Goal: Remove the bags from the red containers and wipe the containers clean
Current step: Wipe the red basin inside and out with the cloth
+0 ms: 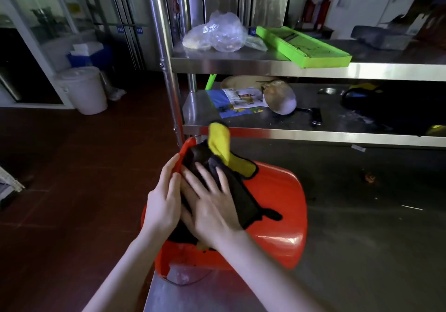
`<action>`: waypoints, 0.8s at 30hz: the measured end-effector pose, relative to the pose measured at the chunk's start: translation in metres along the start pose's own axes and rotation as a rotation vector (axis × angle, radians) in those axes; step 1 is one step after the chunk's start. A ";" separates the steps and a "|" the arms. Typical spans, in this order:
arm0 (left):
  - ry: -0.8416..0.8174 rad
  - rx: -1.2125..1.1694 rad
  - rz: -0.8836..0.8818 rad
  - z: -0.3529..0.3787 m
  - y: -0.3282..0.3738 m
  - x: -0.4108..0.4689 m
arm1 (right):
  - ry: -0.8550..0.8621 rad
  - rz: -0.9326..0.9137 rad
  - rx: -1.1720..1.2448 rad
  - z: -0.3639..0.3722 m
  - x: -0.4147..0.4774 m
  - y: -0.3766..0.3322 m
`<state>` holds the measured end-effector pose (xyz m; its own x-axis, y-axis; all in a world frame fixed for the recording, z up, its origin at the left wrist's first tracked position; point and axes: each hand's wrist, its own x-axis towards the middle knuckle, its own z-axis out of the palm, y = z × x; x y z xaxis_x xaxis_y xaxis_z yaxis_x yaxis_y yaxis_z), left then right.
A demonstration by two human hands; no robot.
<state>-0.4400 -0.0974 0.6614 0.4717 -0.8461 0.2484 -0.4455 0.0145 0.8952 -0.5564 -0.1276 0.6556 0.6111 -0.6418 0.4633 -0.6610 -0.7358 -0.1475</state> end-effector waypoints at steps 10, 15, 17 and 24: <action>0.020 0.019 0.089 -0.006 -0.010 -0.037 | -0.115 0.569 -0.118 -0.040 -0.044 0.129; 0.039 0.062 0.124 -0.007 -0.012 -0.040 | -0.050 0.292 -0.049 -0.021 0.005 0.037; 0.071 0.044 0.139 -0.010 -0.017 -0.044 | -0.060 0.148 -0.006 -0.014 0.013 0.007; 0.151 0.066 0.152 -0.009 -0.015 -0.055 | -0.027 0.309 -0.078 -0.033 -0.028 0.070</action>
<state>-0.4529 -0.0463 0.6377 0.5018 -0.7471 0.4360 -0.5666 0.0969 0.8182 -0.6342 -0.1537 0.6606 0.3866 -0.8389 0.3832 -0.8482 -0.4866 -0.2095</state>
